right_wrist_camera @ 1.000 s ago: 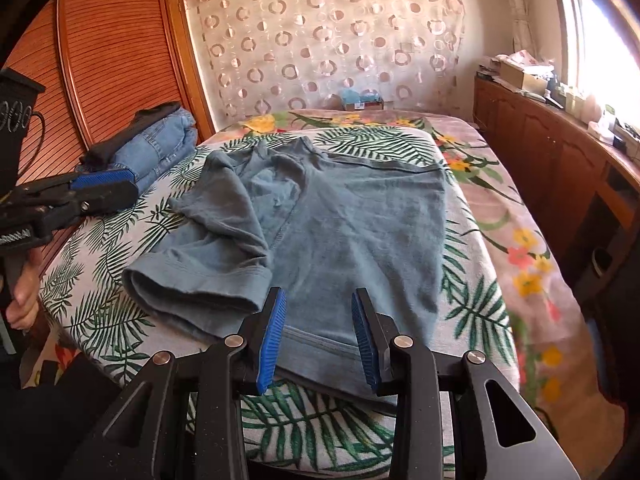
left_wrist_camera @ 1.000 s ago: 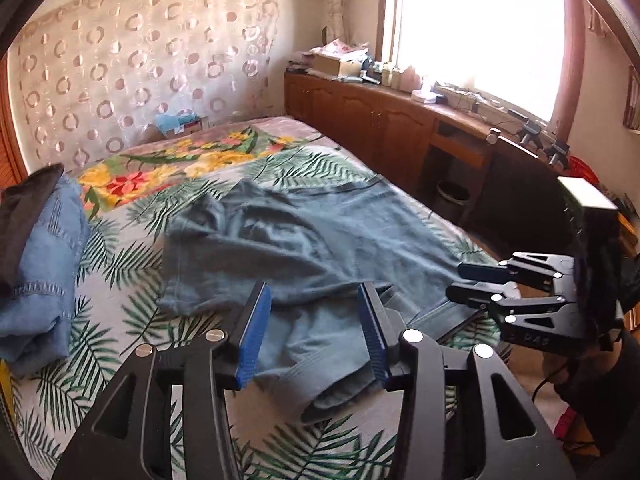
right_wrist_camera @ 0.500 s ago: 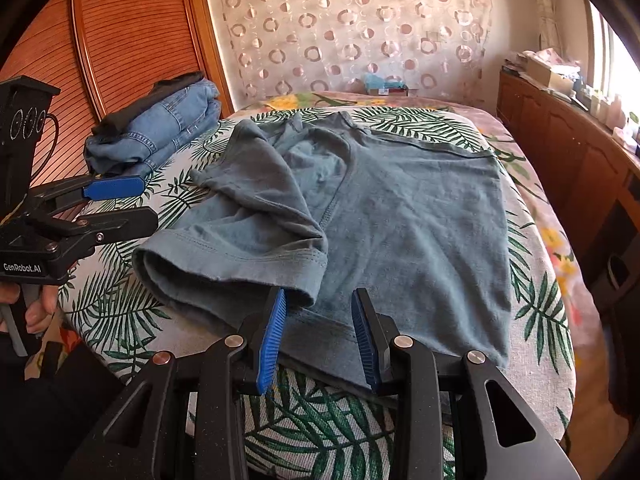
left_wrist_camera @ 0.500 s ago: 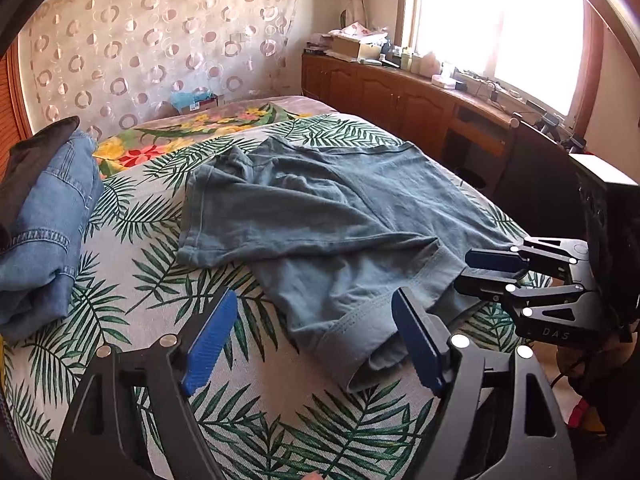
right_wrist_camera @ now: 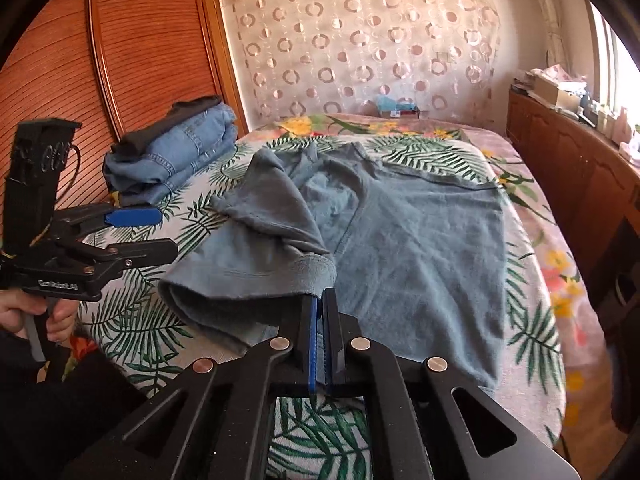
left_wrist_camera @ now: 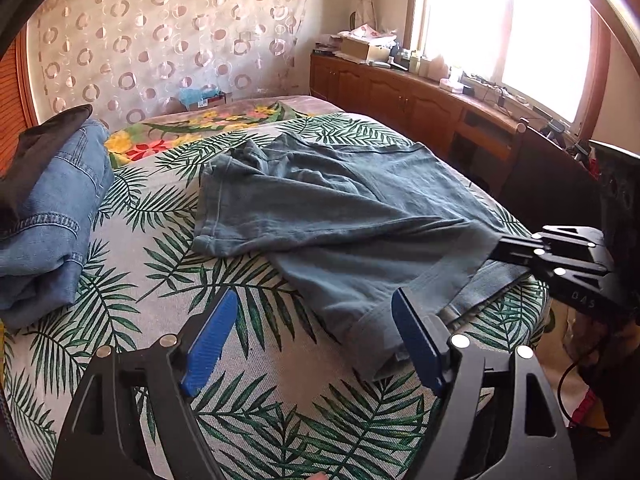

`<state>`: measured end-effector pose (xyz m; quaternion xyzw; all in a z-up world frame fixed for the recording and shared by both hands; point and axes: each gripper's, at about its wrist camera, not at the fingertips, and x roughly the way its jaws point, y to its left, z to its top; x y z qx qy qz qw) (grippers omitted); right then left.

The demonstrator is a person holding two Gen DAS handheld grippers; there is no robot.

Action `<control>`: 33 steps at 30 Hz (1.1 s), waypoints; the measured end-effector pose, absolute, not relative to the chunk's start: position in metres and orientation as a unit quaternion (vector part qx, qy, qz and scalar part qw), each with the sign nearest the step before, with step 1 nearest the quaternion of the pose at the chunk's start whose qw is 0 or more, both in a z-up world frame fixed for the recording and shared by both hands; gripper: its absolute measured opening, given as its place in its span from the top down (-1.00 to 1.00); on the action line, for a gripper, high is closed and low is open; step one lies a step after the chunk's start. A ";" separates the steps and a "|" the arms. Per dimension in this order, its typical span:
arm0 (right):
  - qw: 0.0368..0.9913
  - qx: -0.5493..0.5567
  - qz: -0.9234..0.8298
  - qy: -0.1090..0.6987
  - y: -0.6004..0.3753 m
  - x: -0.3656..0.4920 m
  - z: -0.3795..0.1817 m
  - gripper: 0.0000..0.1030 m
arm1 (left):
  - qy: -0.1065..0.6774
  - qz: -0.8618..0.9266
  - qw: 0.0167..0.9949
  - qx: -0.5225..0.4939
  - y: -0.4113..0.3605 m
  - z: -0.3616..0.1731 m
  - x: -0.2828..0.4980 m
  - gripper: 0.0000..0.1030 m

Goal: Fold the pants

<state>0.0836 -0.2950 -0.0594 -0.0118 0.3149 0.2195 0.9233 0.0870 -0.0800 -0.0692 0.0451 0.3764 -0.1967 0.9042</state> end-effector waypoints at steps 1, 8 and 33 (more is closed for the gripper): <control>0.924 -0.009 0.219 0.314 -0.299 0.080 -0.057 0.96 | 0.376 -0.197 0.904 0.045 -0.080 -0.069 0.087 -0.56; 0.931 -0.013 0.183 0.316 -0.330 0.051 -0.051 0.96 | 0.377 -0.204 0.902 0.052 -0.089 -0.070 0.087 -0.56; 0.923 0.002 0.134 0.360 -0.378 0.043 -0.058 0.92 | 0.381 -0.210 0.898 0.062 -0.107 -0.074 0.092 -0.56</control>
